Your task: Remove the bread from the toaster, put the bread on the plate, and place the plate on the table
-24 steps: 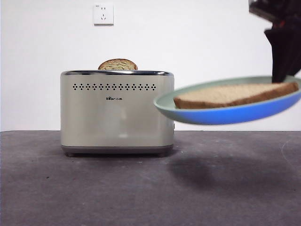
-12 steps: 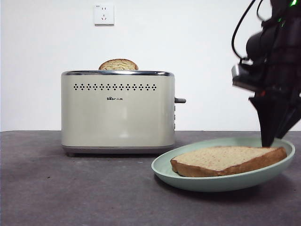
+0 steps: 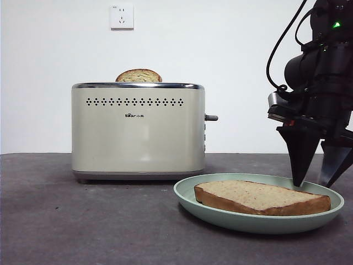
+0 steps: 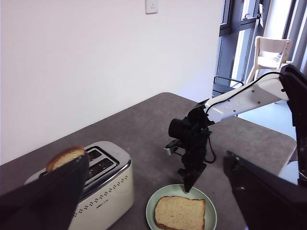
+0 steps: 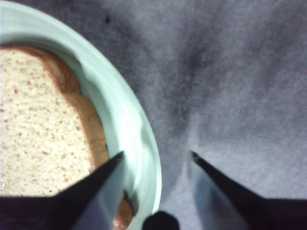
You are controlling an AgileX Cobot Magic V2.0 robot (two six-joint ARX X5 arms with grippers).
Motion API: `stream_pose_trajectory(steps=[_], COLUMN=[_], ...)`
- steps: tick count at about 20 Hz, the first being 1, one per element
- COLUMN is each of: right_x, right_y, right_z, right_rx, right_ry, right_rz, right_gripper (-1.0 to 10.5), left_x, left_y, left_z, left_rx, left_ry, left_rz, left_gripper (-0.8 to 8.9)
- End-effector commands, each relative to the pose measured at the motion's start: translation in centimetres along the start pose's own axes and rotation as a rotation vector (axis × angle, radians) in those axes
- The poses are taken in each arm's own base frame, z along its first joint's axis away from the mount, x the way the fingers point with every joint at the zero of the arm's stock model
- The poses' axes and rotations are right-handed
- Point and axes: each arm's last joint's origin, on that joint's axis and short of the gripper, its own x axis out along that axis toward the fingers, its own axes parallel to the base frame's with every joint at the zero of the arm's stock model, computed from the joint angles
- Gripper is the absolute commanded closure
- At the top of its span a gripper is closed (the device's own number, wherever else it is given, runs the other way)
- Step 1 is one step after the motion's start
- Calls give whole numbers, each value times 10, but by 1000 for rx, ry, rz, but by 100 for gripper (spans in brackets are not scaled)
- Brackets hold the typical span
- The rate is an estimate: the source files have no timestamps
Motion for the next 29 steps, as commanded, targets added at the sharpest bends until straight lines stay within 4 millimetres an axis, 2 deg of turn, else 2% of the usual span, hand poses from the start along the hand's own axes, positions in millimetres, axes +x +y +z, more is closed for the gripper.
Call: stream_pose_trajectory(steps=[1, 4, 5, 9, 12, 14, 18, 19, 21, 26, 29], right_x=[-16, -60, -81, -150, -185, -201, -220, -223, -228, -233, -220], right_y=[3, 16, 22, 46, 63, 70, 78, 79, 80, 82, 79], right_z=[-3, -16, -24, -70, -109, -132, -169, -176, -188, -205, -212], right_rx=[4, -29, -37, -87, -165, -208, -268, -279, -315, -352, -366], right_ry=[-53, -205, -284, -547, -696, -776, -880, -893, -928, -1009, -1056], right_rz=[-5, -13, -14, -8, 69, 96, 90, 86, 74, 62, 59], right_gripper=[685, 686, 686, 686, 689, 690, 700, 737, 937, 959, 959], left_x=[1, 12, 19, 48, 63, 63, 49, 45, 40, 39, 41], left_y=[1, 2, 2, 4, 6, 9, 11, 12, 13, 13, 13], left_z=[-1, -9, -16, -48, -76, -99, -141, -150, -163, -171, -173], left_rx=[10, 30, 43, 70, 38, -12, -98, -114, -151, -174, -174], left_ry=[3, 54, 93, 216, 139, 52, -109, -120, -127, -129, -132], left_rz=[44, 83, 94, 220, 319, 412, 468, 476, 491, 483, 483], left_gripper=[342, 343, 343, 343, 347, 367, 534, 610, 842, 822, 822])
